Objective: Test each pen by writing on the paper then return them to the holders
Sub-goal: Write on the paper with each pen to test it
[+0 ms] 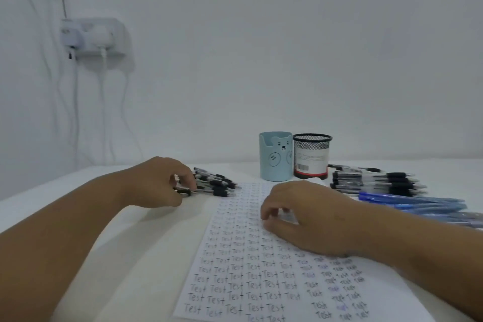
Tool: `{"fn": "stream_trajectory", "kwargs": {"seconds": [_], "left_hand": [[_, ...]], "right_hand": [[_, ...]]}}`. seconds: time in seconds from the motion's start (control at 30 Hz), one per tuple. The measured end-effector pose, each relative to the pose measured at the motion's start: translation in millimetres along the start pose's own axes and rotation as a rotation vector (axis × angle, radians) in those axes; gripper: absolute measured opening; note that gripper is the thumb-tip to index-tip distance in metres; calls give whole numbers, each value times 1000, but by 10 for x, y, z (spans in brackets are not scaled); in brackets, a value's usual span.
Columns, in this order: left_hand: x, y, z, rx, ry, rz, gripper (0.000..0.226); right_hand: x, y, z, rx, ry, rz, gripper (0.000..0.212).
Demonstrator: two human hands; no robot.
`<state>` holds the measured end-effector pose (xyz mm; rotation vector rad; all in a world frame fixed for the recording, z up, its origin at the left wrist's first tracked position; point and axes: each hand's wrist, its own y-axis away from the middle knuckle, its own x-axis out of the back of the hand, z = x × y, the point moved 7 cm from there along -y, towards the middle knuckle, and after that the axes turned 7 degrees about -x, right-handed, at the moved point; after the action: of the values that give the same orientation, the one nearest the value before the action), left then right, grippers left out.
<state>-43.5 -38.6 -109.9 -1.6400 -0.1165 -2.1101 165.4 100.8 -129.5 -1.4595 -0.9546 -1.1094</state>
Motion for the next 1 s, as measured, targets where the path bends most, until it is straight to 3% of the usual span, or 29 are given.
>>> {"fn": "stream_trajectory", "kwargs": {"seconds": [0.1,0.33,0.63,0.83,0.93,1.0], "left_hand": [[-31,-17,-98,0,-51,-27,25],[-31,-84,-362,53,-109,98,15],[-66,-136,-333,-4,-6,192,35],[135,-85,131,-98,290,465,24],[278,-20,286,-70,644,708,22],[263,-7,337,-57,946,779,20]], "right_hand": [[-43,17,36,4,-29,15,25],[-53,96,64,5,-72,0,27],[-28,146,65,-28,-102,-40,32],[-23,158,66,-33,-116,-63,34],[7,161,90,-54,-145,-64,33],[26,166,143,-98,-189,-55,32]]}}
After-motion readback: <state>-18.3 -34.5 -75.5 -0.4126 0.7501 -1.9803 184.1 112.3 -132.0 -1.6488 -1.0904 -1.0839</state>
